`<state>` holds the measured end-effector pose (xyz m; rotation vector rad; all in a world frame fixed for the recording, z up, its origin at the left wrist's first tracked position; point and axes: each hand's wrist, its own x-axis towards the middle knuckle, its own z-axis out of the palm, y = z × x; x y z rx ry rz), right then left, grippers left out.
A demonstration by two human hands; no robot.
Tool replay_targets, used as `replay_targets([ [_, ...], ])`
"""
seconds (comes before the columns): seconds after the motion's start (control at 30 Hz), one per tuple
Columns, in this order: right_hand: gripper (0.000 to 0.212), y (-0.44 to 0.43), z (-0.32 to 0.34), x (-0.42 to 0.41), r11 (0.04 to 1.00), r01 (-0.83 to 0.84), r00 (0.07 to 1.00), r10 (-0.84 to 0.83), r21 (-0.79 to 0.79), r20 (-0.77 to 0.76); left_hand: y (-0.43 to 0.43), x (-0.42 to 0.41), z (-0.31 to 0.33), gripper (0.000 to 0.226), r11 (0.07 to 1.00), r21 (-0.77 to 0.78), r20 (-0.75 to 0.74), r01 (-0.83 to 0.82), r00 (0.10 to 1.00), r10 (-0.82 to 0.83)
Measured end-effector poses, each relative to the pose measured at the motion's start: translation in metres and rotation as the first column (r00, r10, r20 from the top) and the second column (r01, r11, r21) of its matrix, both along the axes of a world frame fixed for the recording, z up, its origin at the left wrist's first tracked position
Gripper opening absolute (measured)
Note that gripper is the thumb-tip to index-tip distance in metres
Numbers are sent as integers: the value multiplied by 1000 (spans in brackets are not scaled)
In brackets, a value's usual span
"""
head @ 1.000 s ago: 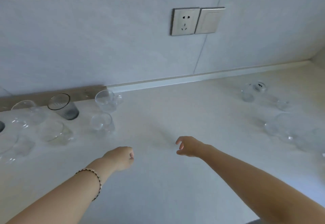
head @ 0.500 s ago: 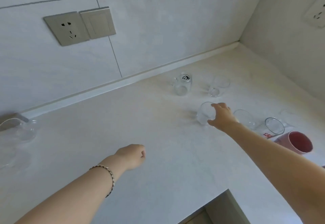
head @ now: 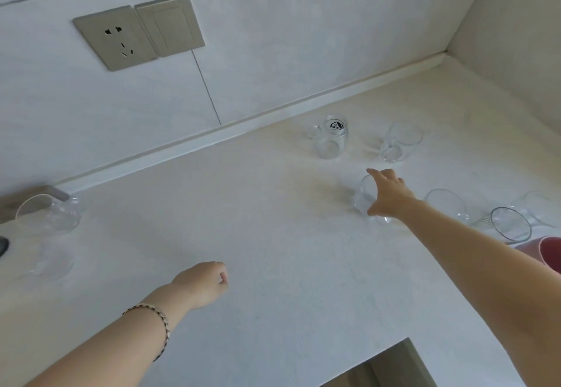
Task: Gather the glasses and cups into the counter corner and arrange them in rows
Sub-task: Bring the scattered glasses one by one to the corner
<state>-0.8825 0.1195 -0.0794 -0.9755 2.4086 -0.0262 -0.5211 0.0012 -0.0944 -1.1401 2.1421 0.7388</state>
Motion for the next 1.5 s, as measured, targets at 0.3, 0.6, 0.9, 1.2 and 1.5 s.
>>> replay_targets([
  [0.3,88,-11,20,96,961,-277,955,277,14,-108,2,97,-5,9,986,12,-11,-163,986,164],
  [0.6,86,-73,26,321,843,-536,844,536,-31,-6,-6,279,-12,12,922,3,-48,-388,921,387],
  [0.9,84,-135,34,578,800,-600,800,600,-11,3,-34,522,-3,12,837,-53,-18,-545,838,545],
  [1.2,88,-196,34,788,748,-663,747,664,-29,44,-60,689,16,14,742,-36,12,-670,742,670],
  [1.5,81,-244,15,939,792,-607,783,610,-69,123,-63,748,12,11,677,-27,-16,-736,677,736],
])
